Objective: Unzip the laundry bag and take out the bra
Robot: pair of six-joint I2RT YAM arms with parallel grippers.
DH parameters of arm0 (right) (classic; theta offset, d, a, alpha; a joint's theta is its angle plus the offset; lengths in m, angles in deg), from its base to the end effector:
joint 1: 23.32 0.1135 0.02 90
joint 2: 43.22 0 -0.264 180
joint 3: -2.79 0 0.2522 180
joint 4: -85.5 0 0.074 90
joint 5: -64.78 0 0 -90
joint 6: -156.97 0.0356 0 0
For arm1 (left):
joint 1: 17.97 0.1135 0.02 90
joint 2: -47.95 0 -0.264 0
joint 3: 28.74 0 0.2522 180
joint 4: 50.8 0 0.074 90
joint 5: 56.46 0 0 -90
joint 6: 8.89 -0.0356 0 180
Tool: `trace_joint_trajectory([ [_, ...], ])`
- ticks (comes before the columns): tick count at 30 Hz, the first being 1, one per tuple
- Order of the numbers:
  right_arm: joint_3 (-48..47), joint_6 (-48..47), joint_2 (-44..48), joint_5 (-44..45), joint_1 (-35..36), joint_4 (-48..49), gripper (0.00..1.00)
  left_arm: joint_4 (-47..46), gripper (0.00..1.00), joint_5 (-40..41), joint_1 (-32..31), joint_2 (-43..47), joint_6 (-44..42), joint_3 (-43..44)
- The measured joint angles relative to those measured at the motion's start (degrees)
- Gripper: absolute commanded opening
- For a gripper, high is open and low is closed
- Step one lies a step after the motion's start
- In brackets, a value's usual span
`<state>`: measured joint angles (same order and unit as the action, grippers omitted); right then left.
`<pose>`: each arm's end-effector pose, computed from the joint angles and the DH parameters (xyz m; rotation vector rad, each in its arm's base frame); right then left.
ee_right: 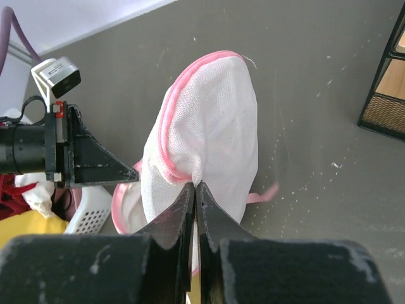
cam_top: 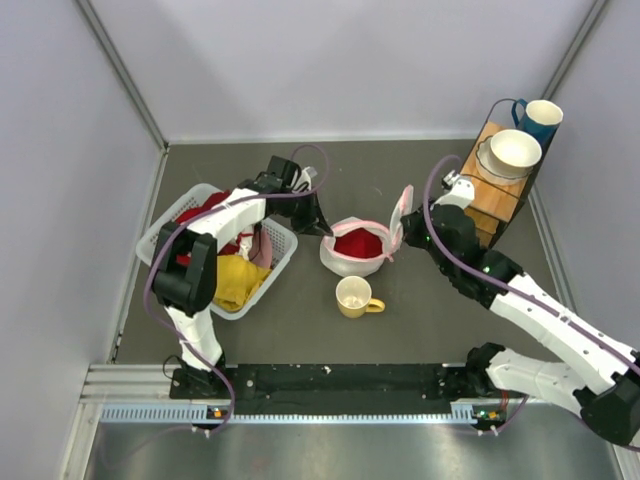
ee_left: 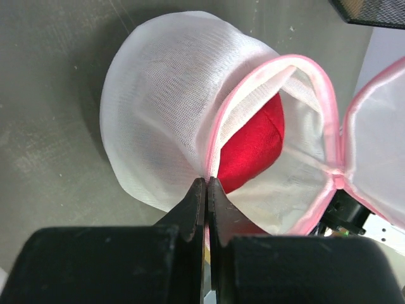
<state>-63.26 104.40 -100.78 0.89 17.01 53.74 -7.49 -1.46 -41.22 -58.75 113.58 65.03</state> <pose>0.1818 0.1338 0.3317 0.2467 1.9446 0.4512 0.3585 -0.1763 0.2242 0.0402 2.6936 -1.1278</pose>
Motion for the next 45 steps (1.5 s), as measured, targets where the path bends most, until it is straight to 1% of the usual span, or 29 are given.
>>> trace_joint_trajectory([
  [5,5.7,-0.4,4.2,0.0,0.0,5.5,0.00,-3.1,0.00,0.1,0.1,3.8,2.6,-3.0],
  [7,7.1,-0.4,4.9,0.0,0.0,6.6,0.00,-4.0,0.04,0.1,0.1,5.2,3.3,-3.9],
  [8,8.3,-0.2,5.4,-0.3,0.0,7.7,0.00,-4.3,0.09,0.1,0.1,5.6,3.5,-4.3],
  [9,9.1,-0.1,5.5,-0.3,0.0,8.4,0.00,-4.7,0.32,0.1,0.1,5.9,3.6,-4.8],
  [10,10.2,0.1,5.6,-0.5,0.0,9.3,0.00,-5.0,0.44,0.1,0.1,6.2,3.7,-5.4],
  [11,11.2,0.3,5.5,-0.5,0.0,10.0,0.00,-5.2,0.54,0.1,0.1,6.3,3.5,-5.8],
  [12,12.6,0.5,5.5,-0.7,0.0,10.5,0.00,-5.2,0.62,0.3,0.1,6.6,3.7,-6.3],
  [13,13.5,0.7,5.5,-0.7,0.0,10.7,0.00,-4.9,0.72,0.8,0.1,7.0,3.7,-6.6],
  [14,14.7,0.8,5.5,-0.7,0.0,11.2,0.00,-4.4,0.74,1.3,0.1,7.4,3.3,-6.7],
  [16,16.9,0.8,5.8,-1.0,0.0,12.2,0.00,-2.7,0.74,3.7,0.1,9.0,2.7,-6.5],
  [19,19.0,0.7,7.6,-1.6,0.0,12.8,0.00,0.1,0.69,8.6,0.1,12.9,1.6,-5.2],
  [22,19.2,0.6,9.6,-1.3,0.0,13.3,0.00,0.9,0.65,14.3,-0.7,17.9,0.5,-2.9],
  [24,19.2,0.6,10.5,-1.1,0.0,14.0,0.00,0.9,0.62,17.4,-2.6,20.0,-0.2,-0.8],
  [25,19.2,0.6,10.8,-1.0,0.0,14.2,0.00,0.8,0.59,18.6,-4.3,20.5,-0.6,0.7],
  [26,19.2,0.6,11.0,-1.0,0.0,14.4,0.00,0.5,0.53,18.8,-6.2,20.5,-1.0,2.2],
  [29,19.2,0.6,11.0,-0.6,0.0,14.6,0.00,-0.2,0.52,15.7,-11.0,17.3,-0.8,6.5],
  [32,19.2,0.6,11.0,-0.3,0.0,14.6,0.00,-0.1,0.54,14.6,-14.3,10.7,-0.9,9.5],
  [34,19.2,0.7,11.0,-0.2,0.0,14.6,0.00,0.7,0.59,15.9,-15.5,6.9,-1.1,9.7],
  [40,19.2,0.6,11.0,-0.1,0.0,14.6,0.00,4.7,0.67,20.1,-17.7,-1.6,-2.0,9.7],
  [43,19.2,0.5,11.0,0.0,0.0,14.5,0.00,5.4,0.68,22.2,-18.7,-3.5,-2.3,10.0],
  [45,19.2,0.5,11.0,0.0,0.0,14.5,0.00,5.4,0.67,23.9,-19.6,-4.2,-2.4,10.3],
])
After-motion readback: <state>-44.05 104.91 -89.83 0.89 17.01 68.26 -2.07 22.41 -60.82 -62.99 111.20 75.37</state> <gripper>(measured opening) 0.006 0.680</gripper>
